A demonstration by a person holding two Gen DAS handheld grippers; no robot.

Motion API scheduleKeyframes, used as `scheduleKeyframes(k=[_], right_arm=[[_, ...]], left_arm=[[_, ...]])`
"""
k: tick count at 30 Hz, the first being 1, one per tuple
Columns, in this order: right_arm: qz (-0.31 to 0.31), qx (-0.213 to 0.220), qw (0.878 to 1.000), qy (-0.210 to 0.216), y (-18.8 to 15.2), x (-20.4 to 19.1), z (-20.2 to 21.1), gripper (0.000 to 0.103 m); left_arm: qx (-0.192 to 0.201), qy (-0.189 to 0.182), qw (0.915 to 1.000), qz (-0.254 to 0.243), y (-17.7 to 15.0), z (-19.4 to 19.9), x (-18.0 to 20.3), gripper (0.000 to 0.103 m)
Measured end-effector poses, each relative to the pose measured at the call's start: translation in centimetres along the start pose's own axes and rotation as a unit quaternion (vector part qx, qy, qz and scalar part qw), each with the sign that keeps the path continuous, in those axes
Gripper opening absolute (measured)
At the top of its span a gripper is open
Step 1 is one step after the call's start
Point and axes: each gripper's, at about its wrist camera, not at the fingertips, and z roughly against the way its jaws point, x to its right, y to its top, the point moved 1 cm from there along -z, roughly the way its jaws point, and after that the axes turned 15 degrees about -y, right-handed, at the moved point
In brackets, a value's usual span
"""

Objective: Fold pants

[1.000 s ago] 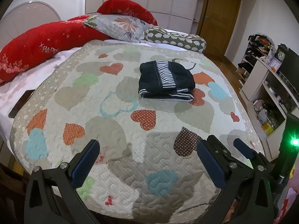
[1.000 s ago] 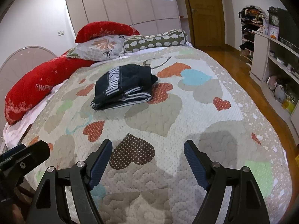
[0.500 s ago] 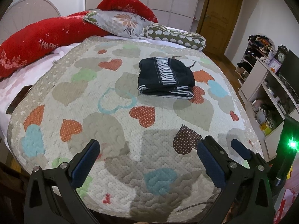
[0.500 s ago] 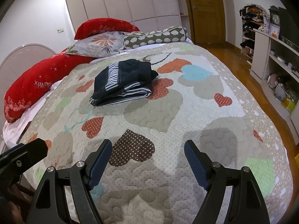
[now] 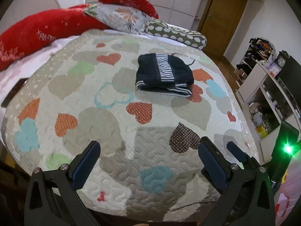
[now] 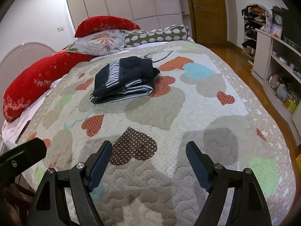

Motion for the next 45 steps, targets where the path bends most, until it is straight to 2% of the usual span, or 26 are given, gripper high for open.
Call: scheduleKeyframes(k=[13,21,28,45], right_arm=[[0.0,-0.005,1.0,0.001,-0.1,0.1,-0.4,0.084],[0.013,0.005,1.0,0.002,-0.3,-0.6,0.1,0.084],[0.023,0.006,1.0,0.003,-0.6,-1.2,0.0,0.084],[0.012,0.006,1.0,-0.002,-0.7,-0.8,-0.1,0.084]], left_arm=[[-0.003,0.0,1.0,0.007,-0.2,-0.4,-0.1,0.103],[0.019,0.017,0.9996,-0.015,-0.2,0.3,0.2,0.103],[0.008,0.036,0.9991,-0.021,-0.4,-0.5,-0.1,0.103],[-0.001,0.034,0.9991,-0.024,-0.5,-0.8,0.0,0.103]])
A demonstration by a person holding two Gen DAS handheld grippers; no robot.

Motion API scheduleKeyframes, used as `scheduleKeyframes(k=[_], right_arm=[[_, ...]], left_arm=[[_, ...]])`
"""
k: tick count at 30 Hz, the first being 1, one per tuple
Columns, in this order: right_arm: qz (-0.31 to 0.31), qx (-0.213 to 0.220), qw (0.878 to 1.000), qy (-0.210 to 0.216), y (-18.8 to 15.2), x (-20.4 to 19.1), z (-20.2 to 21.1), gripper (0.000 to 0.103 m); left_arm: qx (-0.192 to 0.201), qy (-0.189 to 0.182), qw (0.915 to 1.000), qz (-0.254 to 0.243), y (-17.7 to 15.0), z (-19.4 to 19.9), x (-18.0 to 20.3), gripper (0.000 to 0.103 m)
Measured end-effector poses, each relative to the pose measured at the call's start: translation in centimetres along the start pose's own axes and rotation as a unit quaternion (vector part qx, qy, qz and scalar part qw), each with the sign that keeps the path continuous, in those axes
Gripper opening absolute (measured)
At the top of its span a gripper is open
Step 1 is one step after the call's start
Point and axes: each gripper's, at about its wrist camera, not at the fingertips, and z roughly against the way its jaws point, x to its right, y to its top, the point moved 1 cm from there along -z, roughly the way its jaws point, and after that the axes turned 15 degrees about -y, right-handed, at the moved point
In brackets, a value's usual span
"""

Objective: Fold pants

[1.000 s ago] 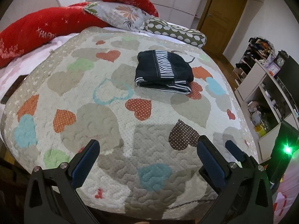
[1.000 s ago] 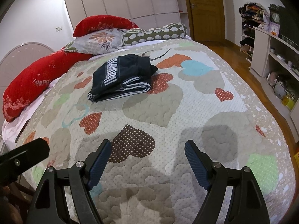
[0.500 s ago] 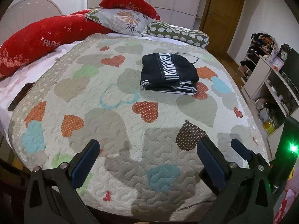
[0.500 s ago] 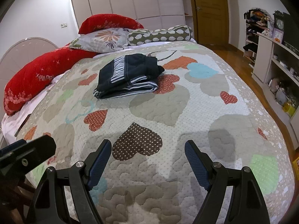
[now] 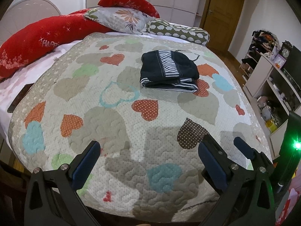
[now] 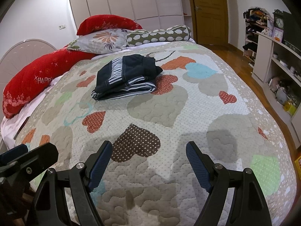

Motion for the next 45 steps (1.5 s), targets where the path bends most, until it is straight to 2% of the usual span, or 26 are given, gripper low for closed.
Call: scheduleKeyframes(k=[23,34,39,42,45], right_arm=[[0.005,-0.001,1.0,-0.006,-0.3,0.4,-0.6,0.084],[0.003,-0.013,1.0,-0.015,-0.1,0.7,-2.4,0.084],[0.01,-0.013,1.0,-0.022,0.2,0.7,-3.0,0.084],[0.018,-0.001,1.0,-0.026,1.4,0.6,-2.9,0.084],[0.028,0.016,0.999,-0.03,3.0,0.3,-2.5,0.084]], left_arm=[[-0.01,-0.013,0.9999,0.001,-0.3,-0.9,-0.3,0.103],[-0.03,-0.02,0.9992,0.015,-0.2,-3.0,-1.3,0.103],[-0.033,-0.021,0.9991,0.017,1.3,-3.8,-2.0,0.103],[-0.01,-0.005,0.9999,-0.011,3.4,-3.8,-1.8,0.103],[-0.013,-0.02,0.9994,-0.025,4.8,-4.6,-1.7,0.103]])
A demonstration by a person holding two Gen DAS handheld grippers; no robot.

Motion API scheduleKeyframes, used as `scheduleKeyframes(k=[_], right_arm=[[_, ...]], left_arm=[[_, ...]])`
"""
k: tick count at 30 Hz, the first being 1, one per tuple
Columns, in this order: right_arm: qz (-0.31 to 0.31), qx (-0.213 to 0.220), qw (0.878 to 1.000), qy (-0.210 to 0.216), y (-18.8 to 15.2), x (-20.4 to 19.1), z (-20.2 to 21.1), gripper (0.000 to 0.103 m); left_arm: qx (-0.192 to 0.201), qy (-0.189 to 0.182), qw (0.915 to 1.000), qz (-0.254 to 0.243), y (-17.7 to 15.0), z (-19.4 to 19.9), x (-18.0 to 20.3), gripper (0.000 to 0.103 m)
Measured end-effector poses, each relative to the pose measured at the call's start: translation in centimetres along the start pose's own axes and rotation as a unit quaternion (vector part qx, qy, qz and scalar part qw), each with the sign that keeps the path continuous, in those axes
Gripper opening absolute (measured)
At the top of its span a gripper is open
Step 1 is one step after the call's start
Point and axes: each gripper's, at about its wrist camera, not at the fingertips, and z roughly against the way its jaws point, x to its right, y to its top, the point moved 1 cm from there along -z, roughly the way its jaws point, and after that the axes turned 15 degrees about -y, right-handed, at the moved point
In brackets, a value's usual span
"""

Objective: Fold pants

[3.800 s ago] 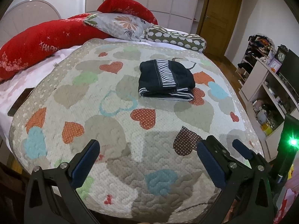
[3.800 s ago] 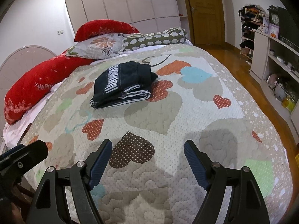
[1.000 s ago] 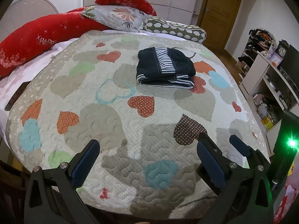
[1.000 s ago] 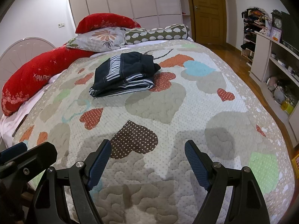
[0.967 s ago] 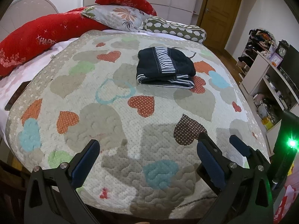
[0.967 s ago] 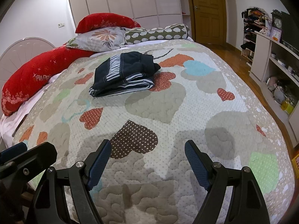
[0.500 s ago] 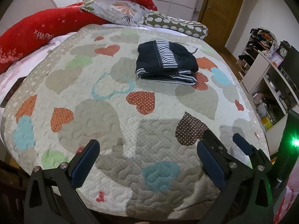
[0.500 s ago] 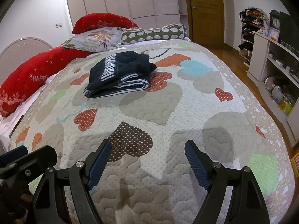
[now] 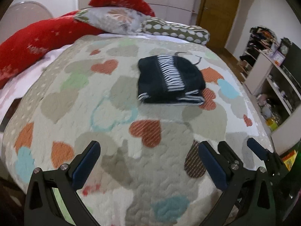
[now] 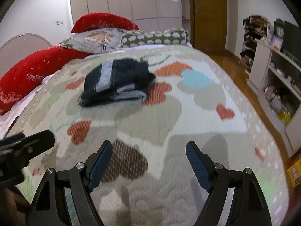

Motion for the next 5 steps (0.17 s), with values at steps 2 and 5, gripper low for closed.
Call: scheduleKeyframes(k=[2,5], right_arm=[[0.01,0.009,1.0,0.001,0.8,-0.4,0.1,0.085],[0.031,0.01,0.999,0.004,1.2,-1.4,-0.1,0.086]], left_arm=[[-0.009,-0.028,0.9996,0.0,0.6,-0.8,-0.1,0.103],[-0.022,-0.054,0.9983,0.01,0.8,-1.8,-0.3,0.102]])
